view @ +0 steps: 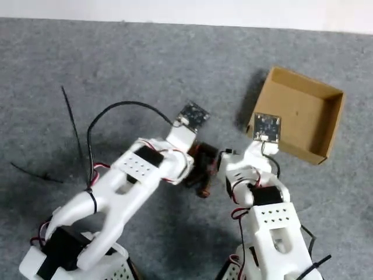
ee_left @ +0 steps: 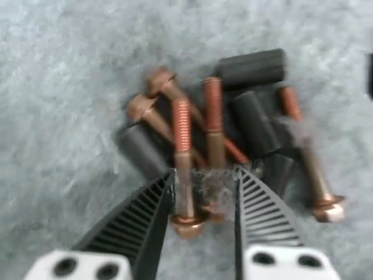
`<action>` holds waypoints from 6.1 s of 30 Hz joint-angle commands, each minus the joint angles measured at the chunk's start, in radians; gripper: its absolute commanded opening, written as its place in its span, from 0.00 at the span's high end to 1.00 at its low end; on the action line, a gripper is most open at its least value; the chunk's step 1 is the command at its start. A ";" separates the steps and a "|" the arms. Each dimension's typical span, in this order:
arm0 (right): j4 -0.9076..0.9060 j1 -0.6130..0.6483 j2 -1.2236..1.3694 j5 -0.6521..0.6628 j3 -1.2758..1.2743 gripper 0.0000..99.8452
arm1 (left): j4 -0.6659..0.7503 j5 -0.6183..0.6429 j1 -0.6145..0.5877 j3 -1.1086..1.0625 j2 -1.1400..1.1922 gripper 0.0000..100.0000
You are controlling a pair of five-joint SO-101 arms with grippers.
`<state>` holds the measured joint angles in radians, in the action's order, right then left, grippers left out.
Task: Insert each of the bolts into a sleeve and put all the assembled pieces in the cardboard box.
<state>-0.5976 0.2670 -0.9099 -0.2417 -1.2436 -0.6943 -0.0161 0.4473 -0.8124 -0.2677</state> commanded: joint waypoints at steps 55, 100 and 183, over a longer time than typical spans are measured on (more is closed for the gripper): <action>0.030 -0.008 -0.019 0.009 0.008 1.00 | -0.318 -0.793 -0.203 -0.124 -0.312 1.00; 0.188 -0.005 -0.019 0.011 -0.094 0.99 | -1.057 0.896 -0.659 1.271 0.805 0.79; 0.202 0.208 -0.022 0.219 -0.105 0.99 | -0.660 1.412 -0.731 0.854 0.713 1.00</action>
<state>-0.4381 0.4081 -0.9114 -0.1082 -1.3556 -1.2681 1.3955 -0.3844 0.0529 0.5209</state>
